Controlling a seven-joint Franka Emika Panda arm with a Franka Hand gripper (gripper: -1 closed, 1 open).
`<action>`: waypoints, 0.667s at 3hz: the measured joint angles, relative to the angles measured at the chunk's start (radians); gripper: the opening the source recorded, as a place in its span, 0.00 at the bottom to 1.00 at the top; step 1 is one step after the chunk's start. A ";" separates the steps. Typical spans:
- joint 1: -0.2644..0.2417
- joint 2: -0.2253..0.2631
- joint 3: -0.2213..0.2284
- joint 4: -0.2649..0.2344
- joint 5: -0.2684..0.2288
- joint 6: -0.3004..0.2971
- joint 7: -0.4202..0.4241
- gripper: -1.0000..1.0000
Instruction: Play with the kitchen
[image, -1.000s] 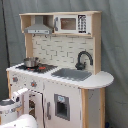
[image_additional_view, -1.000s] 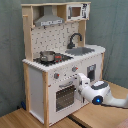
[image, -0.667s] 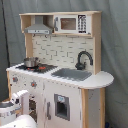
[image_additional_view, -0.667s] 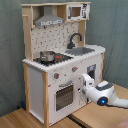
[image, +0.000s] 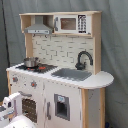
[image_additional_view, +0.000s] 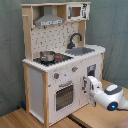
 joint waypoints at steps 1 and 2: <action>0.073 0.000 -0.004 -0.016 -0.002 -0.035 -0.070 1.00; 0.125 0.000 -0.023 -0.020 -0.005 -0.065 -0.177 1.00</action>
